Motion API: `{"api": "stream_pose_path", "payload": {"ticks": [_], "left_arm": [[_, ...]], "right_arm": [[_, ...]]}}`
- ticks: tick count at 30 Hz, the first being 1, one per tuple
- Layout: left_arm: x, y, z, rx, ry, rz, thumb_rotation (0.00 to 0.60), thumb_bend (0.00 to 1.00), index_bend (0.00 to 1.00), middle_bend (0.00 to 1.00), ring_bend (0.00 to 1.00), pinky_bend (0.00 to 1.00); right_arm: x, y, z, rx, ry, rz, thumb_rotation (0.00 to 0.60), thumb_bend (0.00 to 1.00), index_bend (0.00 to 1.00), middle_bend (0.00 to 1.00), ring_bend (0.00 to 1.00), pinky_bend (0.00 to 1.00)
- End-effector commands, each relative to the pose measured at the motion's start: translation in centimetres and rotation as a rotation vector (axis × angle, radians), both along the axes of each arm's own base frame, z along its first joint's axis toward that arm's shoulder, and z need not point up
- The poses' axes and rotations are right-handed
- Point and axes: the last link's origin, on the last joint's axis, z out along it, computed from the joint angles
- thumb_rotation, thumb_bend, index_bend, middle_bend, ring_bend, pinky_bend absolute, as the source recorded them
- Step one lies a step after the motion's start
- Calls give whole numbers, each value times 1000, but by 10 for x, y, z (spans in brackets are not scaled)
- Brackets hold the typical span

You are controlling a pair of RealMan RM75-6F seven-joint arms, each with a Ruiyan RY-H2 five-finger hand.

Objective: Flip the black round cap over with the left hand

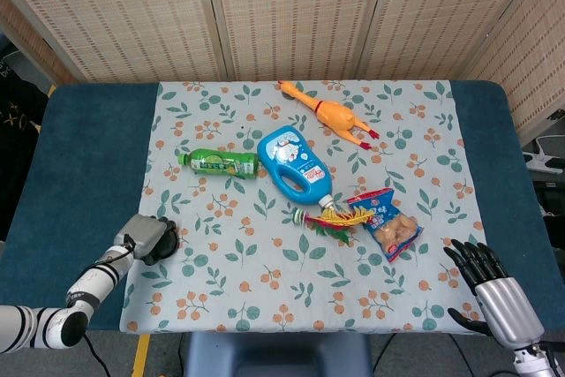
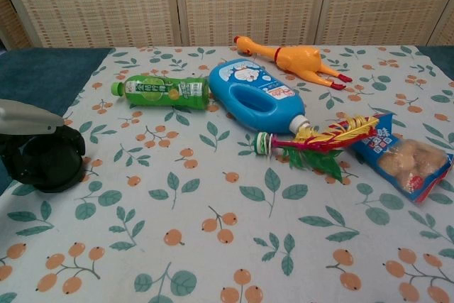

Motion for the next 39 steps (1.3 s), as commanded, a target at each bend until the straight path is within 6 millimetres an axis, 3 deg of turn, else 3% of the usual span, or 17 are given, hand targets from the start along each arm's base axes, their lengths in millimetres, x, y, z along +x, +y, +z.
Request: {"api": "stream_pose_path", "payload": {"ticks": [1, 11, 15, 21, 24, 27, 31, 33, 36, 39], "left_arm": [[-2, -4, 1, 17, -2, -12, 600, 671, 700, 708, 568, 782], [2, -6, 11, 74, -58, -56, 600, 696, 727, 747, 599, 818], [12, -13, 36, 156, -119, -109, 600, 699, 732, 753, 605, 824], [38, -33, 92, 322, -247, -198, 600, 699, 733, 754, 606, 825], [53, -41, 104, 331, -302, -232, 600, 699, 735, 757, 609, 828], [42, -38, 85, 272, -284, -210, 600, 697, 737, 761, 611, 829], [-9, -23, 26, 118, -178, -53, 600, 704, 740, 767, 616, 829], [-21, -17, 12, 70, -160, 4, 600, 703, 740, 765, 616, 827], [-2, -5, 36, 156, -203, -83, 600, 706, 740, 764, 616, 824], [46, -8, 91, 311, -274, -248, 600, 708, 741, 766, 616, 824]], "right_arm": [[0, 0, 0, -1, -1, 1, 600, 89, 0, 0, 0, 0], [1, 2, 2, -5, -7, 3, 600, 89, 0, 0, 0, 0], [1, 2, 3, -5, -9, 2, 600, 89, 0, 0, 0, 0], [0, 2, 3, 1, -13, 4, 600, 89, 0, 0, 0, 0], [0, 1, 2, 4, -9, 2, 600, 89, 0, 0, 0, 0], [1, 1, 0, 10, -7, 5, 600, 89, 0, 0, 0, 0], [1, 2, -5, 34, 3, 8, 600, 88, 0, 0, 0, 0], [2, 3, -6, 40, 4, 9, 600, 89, 0, 0, 0, 0], [1, 3, -3, 33, 0, 6, 600, 88, 0, 0, 0, 0], [0, 3, 1, 11, -6, 2, 600, 89, 0, 0, 0, 0]]}}
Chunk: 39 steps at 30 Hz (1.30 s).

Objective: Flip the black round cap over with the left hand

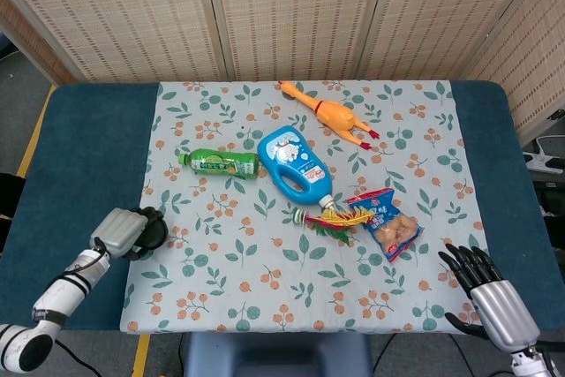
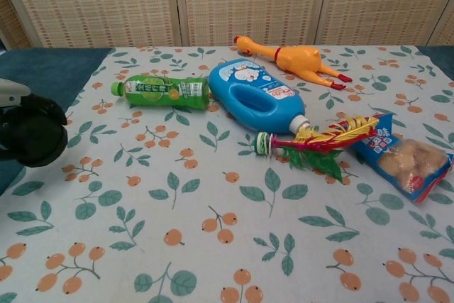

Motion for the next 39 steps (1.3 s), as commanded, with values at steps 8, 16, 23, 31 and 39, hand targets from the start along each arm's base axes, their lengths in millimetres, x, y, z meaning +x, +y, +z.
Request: {"api": "stream_pose_path", "payload": {"ticks": [8, 16, 23, 31, 39], "left_arm": [[113, -36, 71, 136, -238, -281, 600, 702, 741, 768, 617, 816], [31, -8, -17, -112, -120, 9, 600, 697, 739, 762, 617, 810], [65, -13, 16, -8, -185, -143, 600, 697, 739, 760, 613, 801], [126, -33, 62, 33, -236, -262, 600, 696, 738, 757, 609, 798], [68, -26, -4, -132, -149, -101, 600, 695, 735, 751, 608, 796]], "right_arm": [[0, -1, 6, -33, -12, -4, 600, 88, 0, 0, 0, 0], [0, -1, -3, 12, 5, -2, 600, 88, 0, 0, 0, 0], [-1, -2, -3, -8, 21, -7, 600, 89, 0, 0, 0, 0], [3, 3, -1, -4, -5, 12, 600, 88, 0, 0, 0, 0], [2, 3, -8, 20, 15, 14, 600, 88, 0, 0, 0, 0]]}}
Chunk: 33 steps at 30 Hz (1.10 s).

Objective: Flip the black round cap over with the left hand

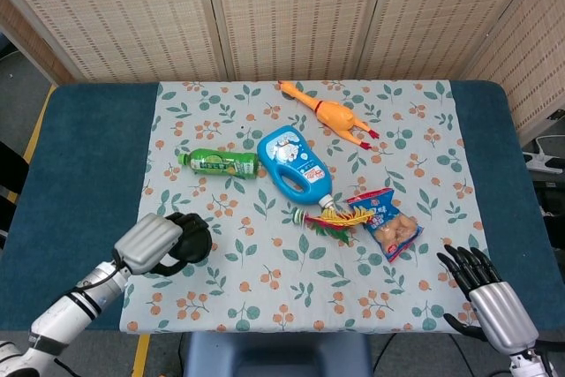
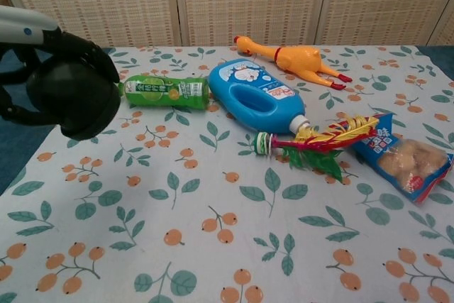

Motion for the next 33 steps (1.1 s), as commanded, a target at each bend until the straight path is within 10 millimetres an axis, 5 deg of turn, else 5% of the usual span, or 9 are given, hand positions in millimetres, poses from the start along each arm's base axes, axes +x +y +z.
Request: {"api": "stream_pose_path", "payload": {"ticks": [1, 17, 24, 33], "left_arm": [[-55, 25, -41, -50, 131, 80, 600, 693, 735, 751, 608, 796], [-66, 33, -68, -142, 112, 131, 600, 683, 718, 724, 591, 782], [-75, 42, -71, -131, 118, 129, 600, 683, 711, 702, 535, 502], [-90, 45, -77, -46, 257, 54, 600, 658, 641, 675, 529, 418]], "right_arm": [[0, 0, -3, 12, 8, 0, 600, 88, 0, 0, 0, 0], [-1, 0, -3, 5, 14, -8, 600, 89, 0, 0, 0, 0], [-1, -1, -3, 4, 15, -11, 600, 88, 0, 0, 0, 0], [-1, 0, -4, 6, 16, -12, 600, 89, 0, 0, 0, 0]]}}
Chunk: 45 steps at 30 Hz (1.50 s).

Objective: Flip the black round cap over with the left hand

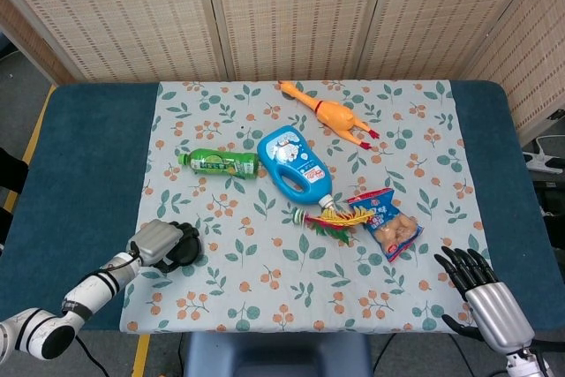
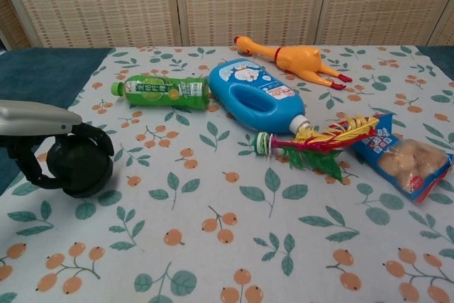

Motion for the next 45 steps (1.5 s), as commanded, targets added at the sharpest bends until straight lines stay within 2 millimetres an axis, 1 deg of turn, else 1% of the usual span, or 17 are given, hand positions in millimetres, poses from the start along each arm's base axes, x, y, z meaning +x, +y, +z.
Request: {"api": "stream_pose_path", "payload": {"ticks": [1, 3, 5, 7, 8, 10, 11, 13, 15, 20, 26, 30, 32, 33, 38, 41, 45], "left_arm": [[-7, 0, -5, 38, 70, -44, 600, 654, 624, 669, 526, 411], [-8, -1, -8, 39, 87, -47, 600, 635, 603, 651, 515, 405], [-10, -2, -10, 24, 102, -27, 600, 596, 542, 599, 485, 388], [-11, -1, -12, 14, 111, -7, 600, 553, 398, 462, 391, 355], [-11, 0, -12, 14, 115, -2, 600, 543, 346, 406, 350, 347], [-10, 1, -12, 18, 111, 6, 600, 521, 219, 267, 230, 339], [-10, 1, -12, 20, 108, 8, 600, 514, 183, 227, 190, 336], [-10, -1, -11, 17, 101, 20, 600, 481, 73, 92, 73, 302], [-10, -1, -10, 15, 92, 29, 600, 464, 12, 13, 15, 275], [-5, -2, -5, 34, 55, 15, 600, 440, 0, 0, 0, 256], [0, -10, 3, 13, 15, 8, 600, 414, 0, 0, 0, 231], [2, -10, 7, 26, 3, -5, 600, 405, 0, 0, 0, 189], [4, -14, 16, 44, -5, -16, 600, 391, 0, 0, 0, 157], [4, -15, 17, 44, -3, -18, 600, 382, 0, 0, 0, 138], [8, -19, 26, 87, 21, -48, 600, 368, 0, 0, 0, 124], [4, -24, 28, 101, 59, -47, 600, 361, 0, 0, 0, 127], [-2, -31, 26, 132, 81, -34, 600, 352, 0, 0, 0, 114]], "right_arm": [[0, 0, 0, 0, 0, -1, 600, 89, 0, 0, 0, 0], [0, 0, 0, 0, 0, -1, 600, 89, 0, 0, 0, 0], [0, 0, 0, 0, -1, -1, 600, 89, 0, 0, 0, 0], [0, 0, 1, -1, -2, -2, 600, 88, 0, 0, 0, 0], [0, 0, 1, -2, -3, -2, 600, 88, 0, 0, 0, 0], [0, 0, 2, -4, -3, -2, 600, 88, 0, 0, 0, 0], [-1, 0, 2, -5, -3, -1, 600, 89, 0, 0, 0, 0], [-1, 0, 2, -5, -3, -2, 600, 89, 0, 0, 0, 0], [-1, -1, 2, -5, -3, -2, 600, 89, 0, 0, 0, 0], [-1, 0, 1, -1, -1, -4, 600, 88, 0, 0, 0, 0], [0, 0, 1, -1, -3, -3, 600, 89, 0, 0, 0, 0], [0, 0, 1, 1, -4, -2, 600, 88, 0, 0, 0, 0], [1, 1, 2, 2, -5, 2, 600, 89, 0, 0, 0, 0], [1, 1, 2, 2, -6, 2, 600, 89, 0, 0, 0, 0], [1, 2, 3, 6, -10, 8, 600, 88, 0, 0, 0, 0], [2, 4, 4, 7, -20, 12, 600, 88, 0, 0, 0, 0], [3, 6, 6, 6, -24, 24, 600, 89, 0, 0, 0, 0]]}}
